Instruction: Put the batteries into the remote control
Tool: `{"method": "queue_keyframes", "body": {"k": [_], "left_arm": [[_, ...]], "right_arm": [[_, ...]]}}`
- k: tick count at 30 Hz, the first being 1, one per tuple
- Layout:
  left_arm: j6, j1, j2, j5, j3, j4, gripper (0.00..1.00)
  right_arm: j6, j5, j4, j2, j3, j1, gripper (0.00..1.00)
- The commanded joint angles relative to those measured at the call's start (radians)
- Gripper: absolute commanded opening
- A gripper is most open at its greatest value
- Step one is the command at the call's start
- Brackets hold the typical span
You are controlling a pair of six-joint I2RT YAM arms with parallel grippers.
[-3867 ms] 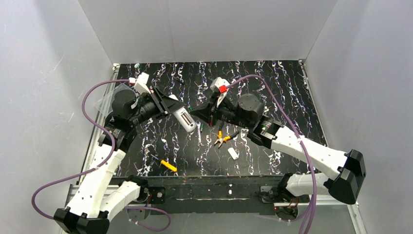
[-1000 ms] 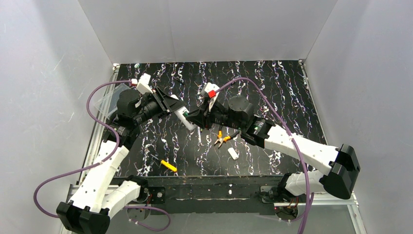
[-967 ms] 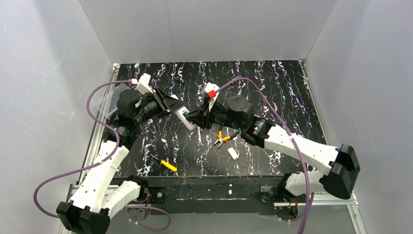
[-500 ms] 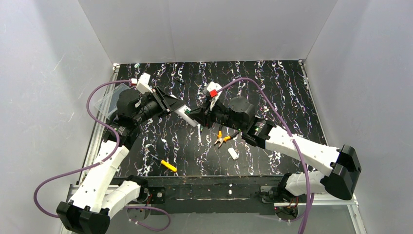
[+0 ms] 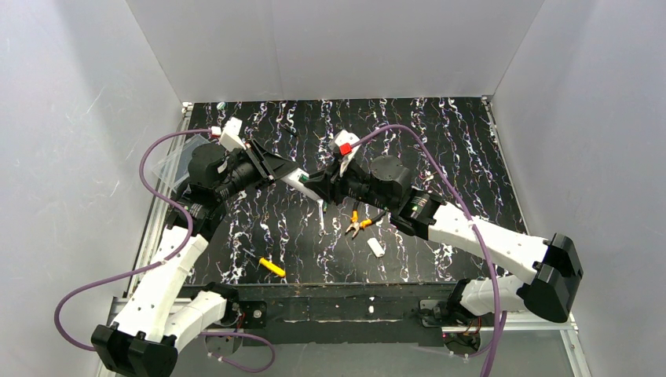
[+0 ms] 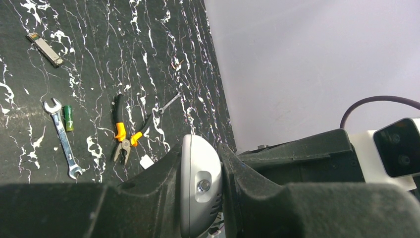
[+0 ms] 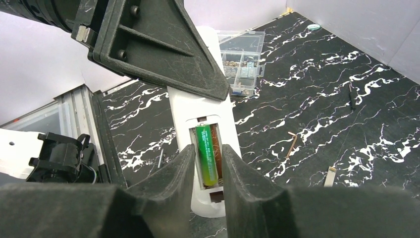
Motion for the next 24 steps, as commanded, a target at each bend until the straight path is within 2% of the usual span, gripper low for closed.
{"method": "queue_keyframes", "body": {"k": [1,7,18,24], "left_arm": [[-0.031,-0.006,-0.015,0.089,0.010,0.092,0.00],[-0.032,-0.006,-0.012,0.097,0.015,0.091,0.00],[-0.032,-0.006,-0.003,0.104,0.019,0.086,0.00],[-0.029,-0.006,-0.002,0.107,0.019,0.079,0.00]], "right_arm": [[-0.018,0.042,-0.002,-0.010,-0.017,-0.006,0.37],[-0.018,0.044,0.000,-0.006,-0.013,-0.006,0.41],[-0.020,0.057,0.011,-0.010,-0.012,-0.006,0.41],[-0.021,0.067,0.017,-0.023,-0.018,-0.006,0.47]]}}
